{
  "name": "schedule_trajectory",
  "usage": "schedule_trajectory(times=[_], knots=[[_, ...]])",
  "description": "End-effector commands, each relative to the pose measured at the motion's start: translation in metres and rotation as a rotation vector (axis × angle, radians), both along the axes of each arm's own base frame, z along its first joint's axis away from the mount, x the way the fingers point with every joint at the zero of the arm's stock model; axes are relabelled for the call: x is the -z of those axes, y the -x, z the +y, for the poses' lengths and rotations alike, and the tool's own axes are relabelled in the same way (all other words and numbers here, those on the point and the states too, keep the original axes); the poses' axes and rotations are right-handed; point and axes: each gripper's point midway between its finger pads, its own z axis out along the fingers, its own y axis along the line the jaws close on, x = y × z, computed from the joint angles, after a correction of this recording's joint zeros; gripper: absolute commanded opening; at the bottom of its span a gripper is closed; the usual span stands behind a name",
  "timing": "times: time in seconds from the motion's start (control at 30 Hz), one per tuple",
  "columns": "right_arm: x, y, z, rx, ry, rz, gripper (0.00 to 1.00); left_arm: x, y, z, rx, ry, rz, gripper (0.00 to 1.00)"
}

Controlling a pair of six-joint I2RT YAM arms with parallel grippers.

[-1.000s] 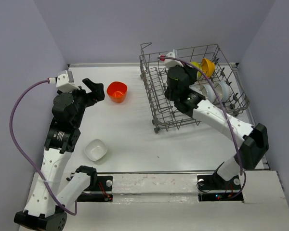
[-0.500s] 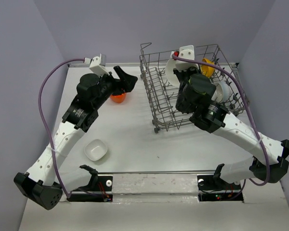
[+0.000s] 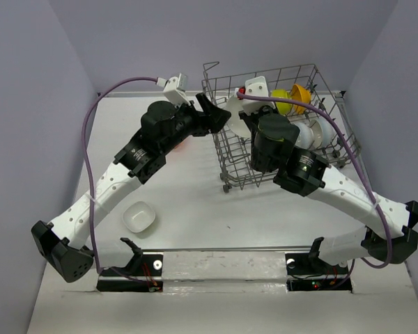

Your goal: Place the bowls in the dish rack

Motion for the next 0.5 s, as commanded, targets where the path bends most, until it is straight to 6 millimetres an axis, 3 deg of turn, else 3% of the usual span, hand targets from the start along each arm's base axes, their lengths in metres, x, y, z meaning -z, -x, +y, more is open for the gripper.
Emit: schedule_trajectory(times=[0.0,0.3,0.47], knots=[[-0.029,0.006,-0.002,-0.027,-0.127,-0.055,0.01,-0.045,0.006,-0.004,0.001,0.087,-0.092,0.81],[-0.028,0.006,0.007,-0.048,-0.122,-0.051,0.01,-0.043,0.004,-0.018,0.005,0.075,-0.088,0.73],[-0.024,0.004,0.016,-0.059,-0.112,-0.043,0.01,-0.044,0.002,-0.027,0.017,0.069,-0.089,0.58]])
